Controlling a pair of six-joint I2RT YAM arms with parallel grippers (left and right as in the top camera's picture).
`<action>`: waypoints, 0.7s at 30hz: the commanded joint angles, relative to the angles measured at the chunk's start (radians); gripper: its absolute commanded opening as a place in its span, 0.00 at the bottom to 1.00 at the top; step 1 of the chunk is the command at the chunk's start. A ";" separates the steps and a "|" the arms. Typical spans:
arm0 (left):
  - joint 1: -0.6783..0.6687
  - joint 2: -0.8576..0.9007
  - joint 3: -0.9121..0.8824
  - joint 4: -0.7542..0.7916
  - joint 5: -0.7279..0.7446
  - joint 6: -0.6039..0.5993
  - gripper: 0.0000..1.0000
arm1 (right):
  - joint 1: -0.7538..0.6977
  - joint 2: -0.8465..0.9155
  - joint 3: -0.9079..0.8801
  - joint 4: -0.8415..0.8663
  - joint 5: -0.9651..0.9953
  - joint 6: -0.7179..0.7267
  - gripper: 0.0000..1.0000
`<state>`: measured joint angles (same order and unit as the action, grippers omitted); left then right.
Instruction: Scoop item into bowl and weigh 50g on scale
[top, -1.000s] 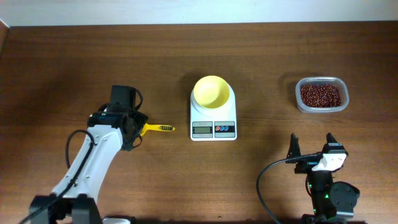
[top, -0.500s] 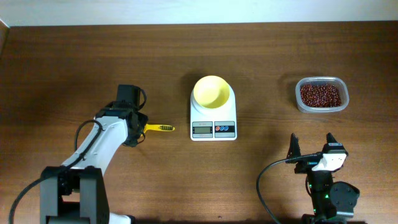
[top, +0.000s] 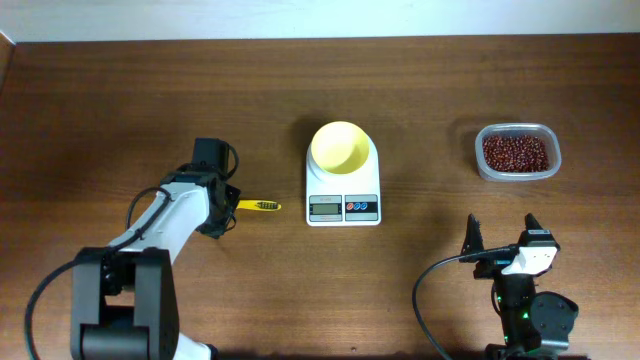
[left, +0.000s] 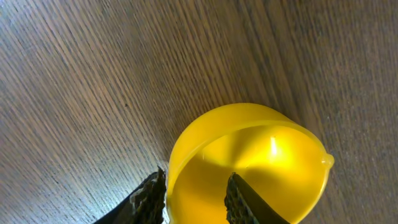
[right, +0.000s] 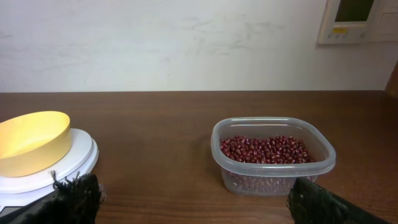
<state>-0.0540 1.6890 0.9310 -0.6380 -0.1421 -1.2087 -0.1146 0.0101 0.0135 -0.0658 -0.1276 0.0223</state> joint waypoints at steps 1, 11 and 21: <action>0.002 0.027 -0.013 0.003 -0.004 -0.003 0.37 | -0.004 -0.006 -0.008 -0.001 0.008 0.003 0.99; 0.005 0.040 -0.012 0.009 0.039 -0.001 0.00 | -0.004 -0.006 -0.008 -0.001 0.008 0.003 0.99; 0.005 -0.122 -0.008 0.010 0.112 -0.011 0.00 | -0.004 -0.006 -0.008 -0.001 0.008 0.003 0.99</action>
<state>-0.0528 1.6691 0.9253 -0.6304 -0.0334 -1.1915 -0.1146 0.0101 0.0135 -0.0658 -0.1276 0.0231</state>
